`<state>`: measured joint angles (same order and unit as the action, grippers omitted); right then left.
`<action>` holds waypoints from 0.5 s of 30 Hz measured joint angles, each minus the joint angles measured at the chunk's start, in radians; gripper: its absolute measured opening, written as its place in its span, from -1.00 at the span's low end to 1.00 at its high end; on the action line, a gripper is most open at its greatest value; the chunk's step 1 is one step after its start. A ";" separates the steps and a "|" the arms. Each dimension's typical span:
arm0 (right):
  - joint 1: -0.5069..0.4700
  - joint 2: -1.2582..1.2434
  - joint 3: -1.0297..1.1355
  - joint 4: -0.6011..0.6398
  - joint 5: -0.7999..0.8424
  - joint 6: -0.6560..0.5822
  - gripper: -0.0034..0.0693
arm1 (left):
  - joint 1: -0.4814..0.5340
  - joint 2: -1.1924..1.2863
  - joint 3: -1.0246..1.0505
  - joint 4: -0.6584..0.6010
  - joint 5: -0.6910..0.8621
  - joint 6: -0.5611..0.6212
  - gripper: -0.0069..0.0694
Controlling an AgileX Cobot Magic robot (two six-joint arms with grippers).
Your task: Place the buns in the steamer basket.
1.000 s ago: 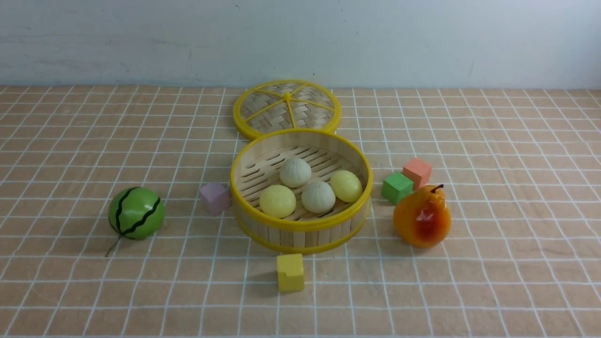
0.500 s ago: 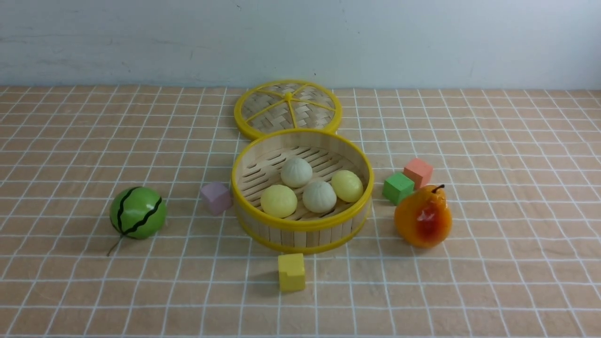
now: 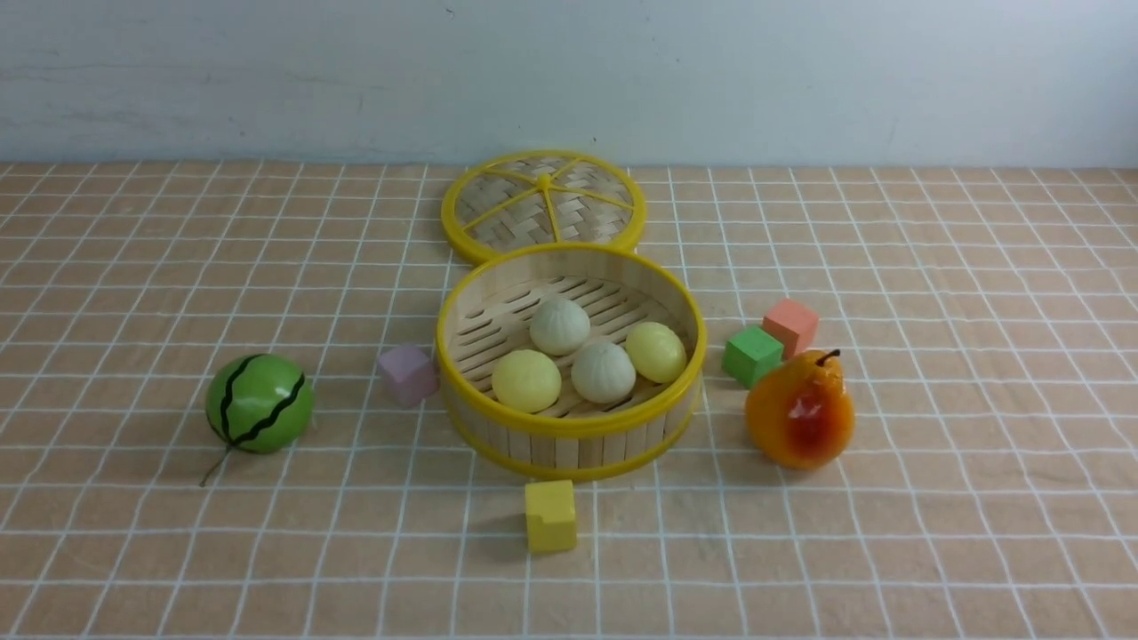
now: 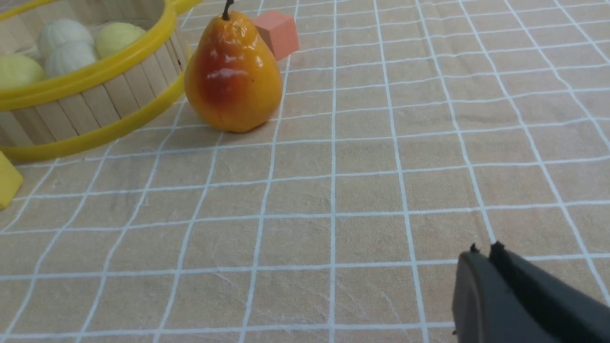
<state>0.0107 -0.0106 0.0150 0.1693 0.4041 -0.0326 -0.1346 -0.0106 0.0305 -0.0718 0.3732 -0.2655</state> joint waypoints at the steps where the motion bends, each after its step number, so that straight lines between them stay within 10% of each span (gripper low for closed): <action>1: 0.000 0.000 0.000 0.000 0.000 0.000 -0.84 | 0.001 0.000 0.000 -0.001 0.004 -0.013 -0.85; 15: 0.000 0.000 0.000 0.000 0.000 0.003 -0.78 | 0.001 0.000 0.000 -0.007 0.011 -0.047 -0.85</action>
<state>0.0107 -0.0106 0.0153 0.1693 0.4041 -0.0300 -0.1335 -0.0106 0.0305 -0.0788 0.3841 -0.3122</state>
